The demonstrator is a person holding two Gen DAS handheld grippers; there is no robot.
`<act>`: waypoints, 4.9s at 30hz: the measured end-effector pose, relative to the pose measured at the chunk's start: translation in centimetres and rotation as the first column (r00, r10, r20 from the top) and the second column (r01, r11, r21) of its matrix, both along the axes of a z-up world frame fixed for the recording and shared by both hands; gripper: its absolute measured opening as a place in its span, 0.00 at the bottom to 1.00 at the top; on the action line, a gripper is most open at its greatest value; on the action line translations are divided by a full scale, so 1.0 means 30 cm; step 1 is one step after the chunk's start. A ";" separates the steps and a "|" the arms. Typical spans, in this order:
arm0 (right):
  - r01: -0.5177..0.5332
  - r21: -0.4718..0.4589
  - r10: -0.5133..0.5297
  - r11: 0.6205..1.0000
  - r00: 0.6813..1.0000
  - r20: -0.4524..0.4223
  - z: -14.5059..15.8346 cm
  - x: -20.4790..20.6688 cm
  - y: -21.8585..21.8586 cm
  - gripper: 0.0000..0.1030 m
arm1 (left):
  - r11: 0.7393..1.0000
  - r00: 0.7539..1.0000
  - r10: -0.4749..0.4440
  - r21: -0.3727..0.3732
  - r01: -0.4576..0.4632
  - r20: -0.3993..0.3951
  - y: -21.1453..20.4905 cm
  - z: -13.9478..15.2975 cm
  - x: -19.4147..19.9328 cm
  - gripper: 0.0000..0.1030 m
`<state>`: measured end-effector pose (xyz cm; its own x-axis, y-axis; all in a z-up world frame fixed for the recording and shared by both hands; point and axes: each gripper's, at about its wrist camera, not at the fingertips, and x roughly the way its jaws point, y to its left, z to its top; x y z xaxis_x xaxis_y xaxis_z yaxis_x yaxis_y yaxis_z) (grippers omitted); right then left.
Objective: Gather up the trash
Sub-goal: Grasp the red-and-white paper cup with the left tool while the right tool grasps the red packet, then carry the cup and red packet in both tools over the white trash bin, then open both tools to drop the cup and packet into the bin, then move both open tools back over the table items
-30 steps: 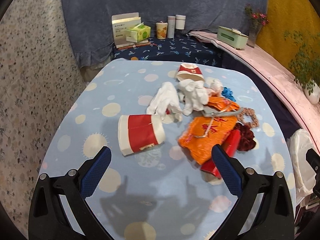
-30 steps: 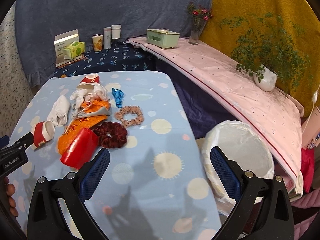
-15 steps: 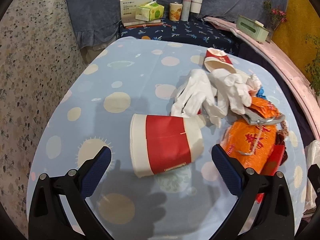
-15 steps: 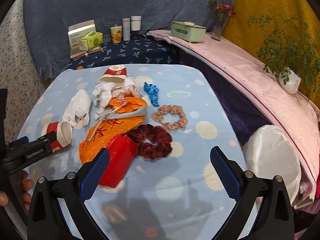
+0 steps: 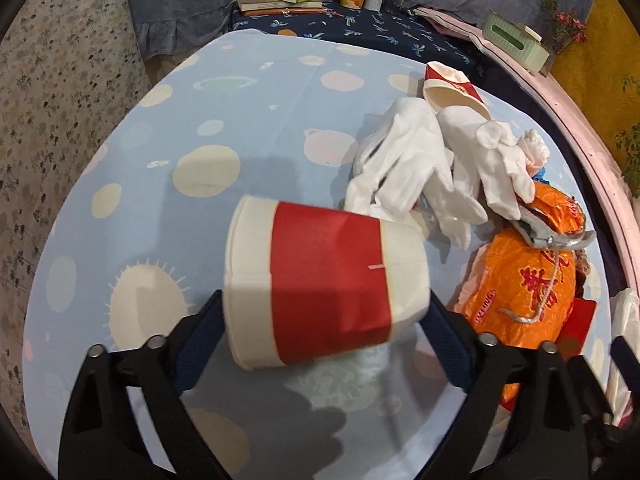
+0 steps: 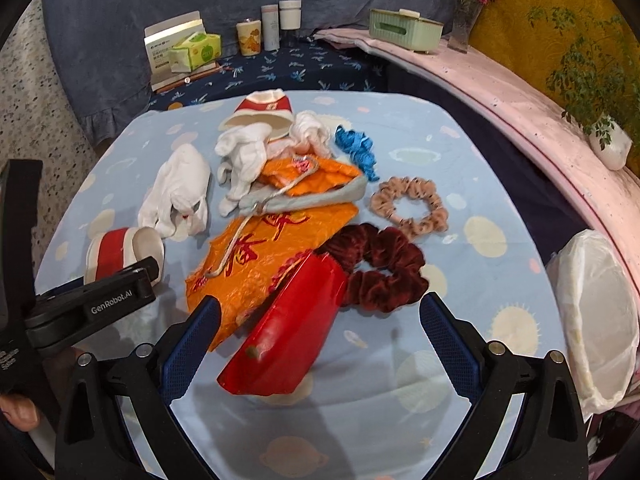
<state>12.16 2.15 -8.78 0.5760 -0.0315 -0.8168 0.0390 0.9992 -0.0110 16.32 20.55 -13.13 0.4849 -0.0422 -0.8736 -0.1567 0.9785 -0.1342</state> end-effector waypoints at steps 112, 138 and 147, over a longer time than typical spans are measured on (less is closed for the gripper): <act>0.536 0.247 -0.581 0.807 0.795 0.176 0.174 -0.459 -1.289 0.22 | 0.741 0.701 -0.665 0.114 0.661 0.259 -1.453 0.400 -0.309 0.86; 0.426 0.191 -0.462 0.884 0.857 0.229 0.276 -0.390 -1.043 0.37 | 0.870 0.828 -0.486 0.062 0.490 0.280 -1.074 0.421 -0.244 0.87; 0.335 0.178 -0.370 0.925 0.901 0.226 0.281 -0.331 -0.882 0.40 | 0.926 0.886 -0.375 0.057 0.374 0.274 -0.857 0.396 -0.212 0.89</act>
<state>2.22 -24.32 -0.34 0.7333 -0.1733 -0.6575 0.3730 0.9110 0.1759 9.96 -5.16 -1.24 0.6543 -0.2661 -0.7079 0.2641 0.9575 -0.1159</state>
